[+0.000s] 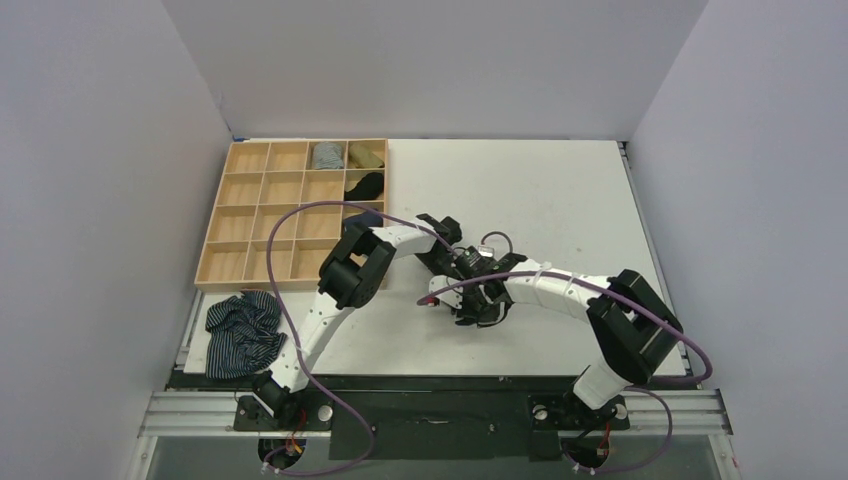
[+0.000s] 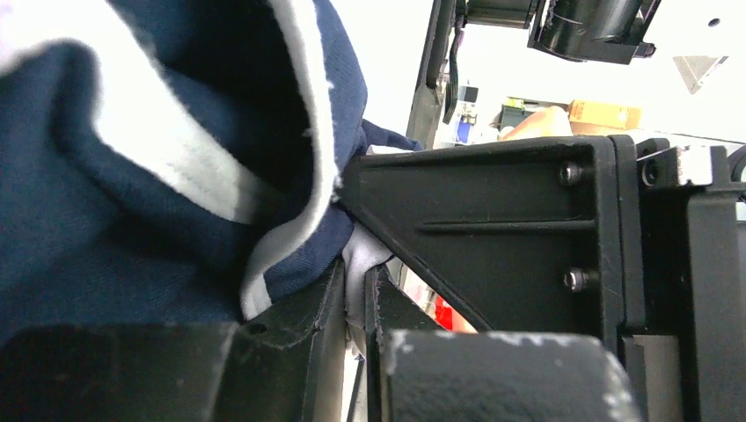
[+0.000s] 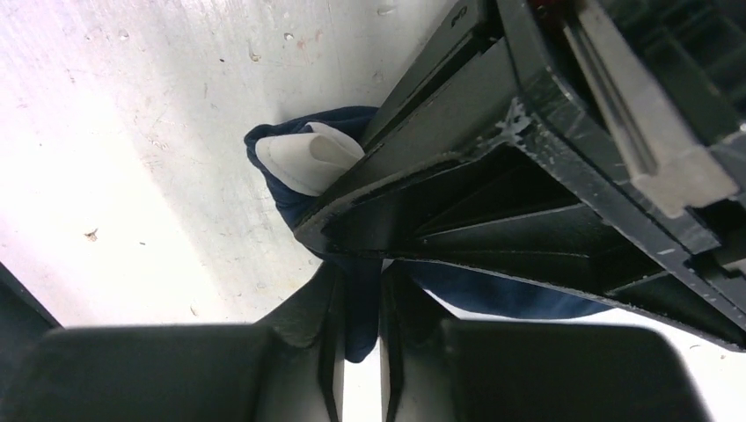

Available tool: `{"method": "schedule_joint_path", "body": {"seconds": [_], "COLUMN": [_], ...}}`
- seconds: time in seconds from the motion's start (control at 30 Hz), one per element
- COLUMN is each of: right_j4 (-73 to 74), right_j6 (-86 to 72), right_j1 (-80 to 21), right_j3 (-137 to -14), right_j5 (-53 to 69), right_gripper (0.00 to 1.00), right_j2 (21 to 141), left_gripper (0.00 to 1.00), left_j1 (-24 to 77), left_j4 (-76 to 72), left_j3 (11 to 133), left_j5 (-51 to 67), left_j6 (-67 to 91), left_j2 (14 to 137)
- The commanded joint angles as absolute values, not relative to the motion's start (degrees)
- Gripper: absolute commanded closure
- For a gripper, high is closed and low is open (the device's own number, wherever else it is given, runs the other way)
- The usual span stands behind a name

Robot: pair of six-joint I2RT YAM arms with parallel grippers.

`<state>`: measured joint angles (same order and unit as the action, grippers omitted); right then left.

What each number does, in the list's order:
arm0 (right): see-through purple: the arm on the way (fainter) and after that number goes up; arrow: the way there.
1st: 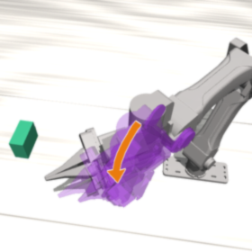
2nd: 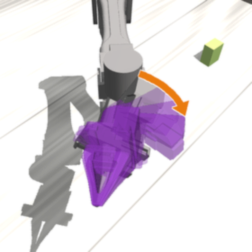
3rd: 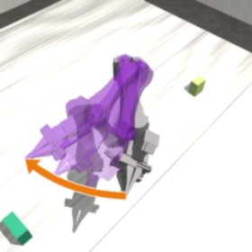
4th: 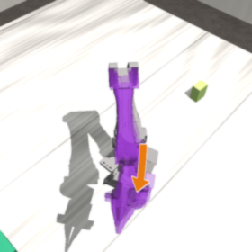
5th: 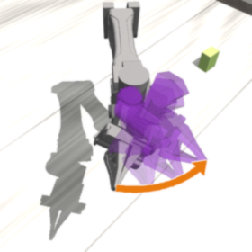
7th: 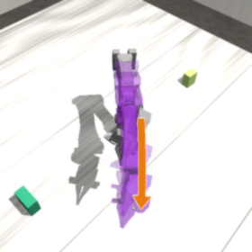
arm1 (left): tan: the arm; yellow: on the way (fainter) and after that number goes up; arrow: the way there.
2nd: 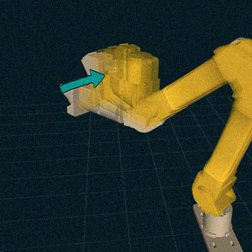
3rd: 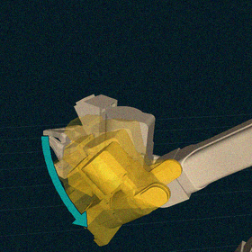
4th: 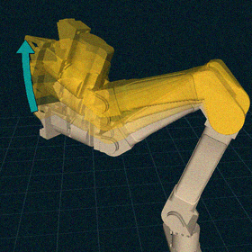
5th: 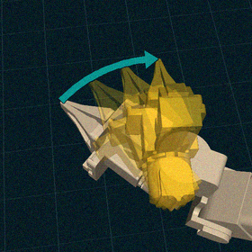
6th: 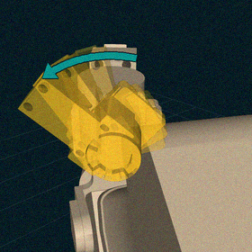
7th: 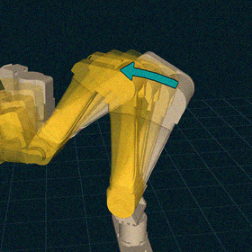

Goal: Roll the underwear
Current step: Roll the underwear to the center of the board.

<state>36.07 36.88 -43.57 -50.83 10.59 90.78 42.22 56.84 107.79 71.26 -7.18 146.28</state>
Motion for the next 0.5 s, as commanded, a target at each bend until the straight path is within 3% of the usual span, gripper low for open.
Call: {"method": "schedule_joint_path", "body": {"seconds": [0.0,0.47], "right_j4": [37.0,40.6], "right_j6": [36.7,36.4], "right_j1": [-43.7,-42.8], "right_j3": [-51.8,-52.3], "right_j5": [12.1,15.0], "right_gripper": [1.0,1.0], "right_j2": [93.1,92.9], "left_gripper": [0.94,0.56], "left_j1": [41.8,36.9], "left_j4": [58.9,62.0], "left_j3": [108.3,109.0], "left_j5": [68.7,68.2], "left_j6": [-8.4,-13.2], "left_j2": [148.5,144.1]}}
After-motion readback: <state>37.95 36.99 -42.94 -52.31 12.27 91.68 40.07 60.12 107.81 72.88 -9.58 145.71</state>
